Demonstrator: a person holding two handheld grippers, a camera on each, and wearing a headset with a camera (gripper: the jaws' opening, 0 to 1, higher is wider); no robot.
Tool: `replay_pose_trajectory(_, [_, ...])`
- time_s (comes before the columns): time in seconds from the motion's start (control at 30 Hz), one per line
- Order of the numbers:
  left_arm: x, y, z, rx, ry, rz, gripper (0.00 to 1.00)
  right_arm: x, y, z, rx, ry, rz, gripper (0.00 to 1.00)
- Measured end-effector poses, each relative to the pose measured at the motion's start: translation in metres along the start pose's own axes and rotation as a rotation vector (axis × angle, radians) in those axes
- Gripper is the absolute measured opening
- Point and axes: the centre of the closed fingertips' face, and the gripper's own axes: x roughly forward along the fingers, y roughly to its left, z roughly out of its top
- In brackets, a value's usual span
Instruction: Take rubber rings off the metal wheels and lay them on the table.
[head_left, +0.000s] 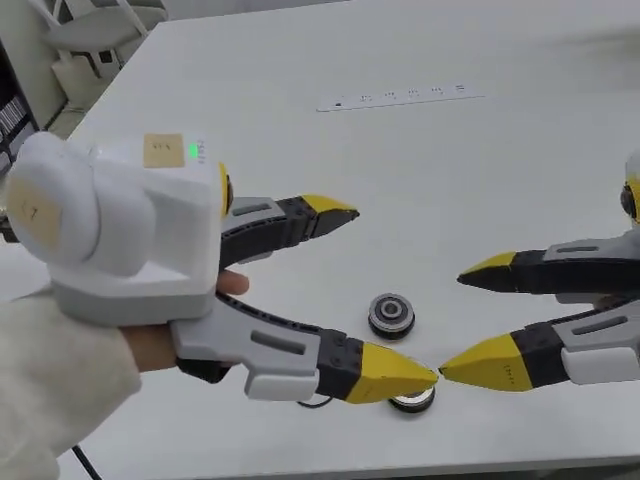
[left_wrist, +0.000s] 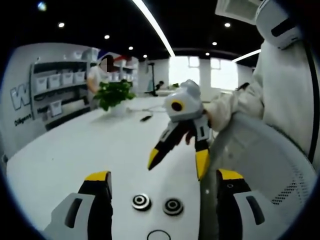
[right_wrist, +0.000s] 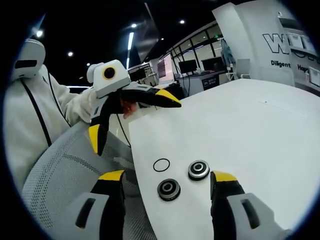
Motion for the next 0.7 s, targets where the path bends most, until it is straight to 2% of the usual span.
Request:
replay_pose_trajectory(0.17, [0.002,0.004,-0.014,-0.007,0.031,0.011,0.86,0.005,0.005,-0.004,-0.003,0.021,0.017,0.64])
replay_pose_trajectory(0.33, [0.005,0.004,-0.018,-0.017,0.031,0.009,0.83,0.008,0.006,-0.009,-0.016,0.040,0.030,0.61])
replay_pose_trajectory(0.5, [0.010,0.004,-0.028,-0.020,0.053,0.001,0.79,0.010,0.005,-0.013,-0.020,0.055,0.035,0.59])
replay_pose_trajectory(0.7, [0.015,-0.002,-0.028,-0.011,0.049,-0.015,0.74,0.011,0.003,-0.018,-0.004,0.058,0.036,0.56])
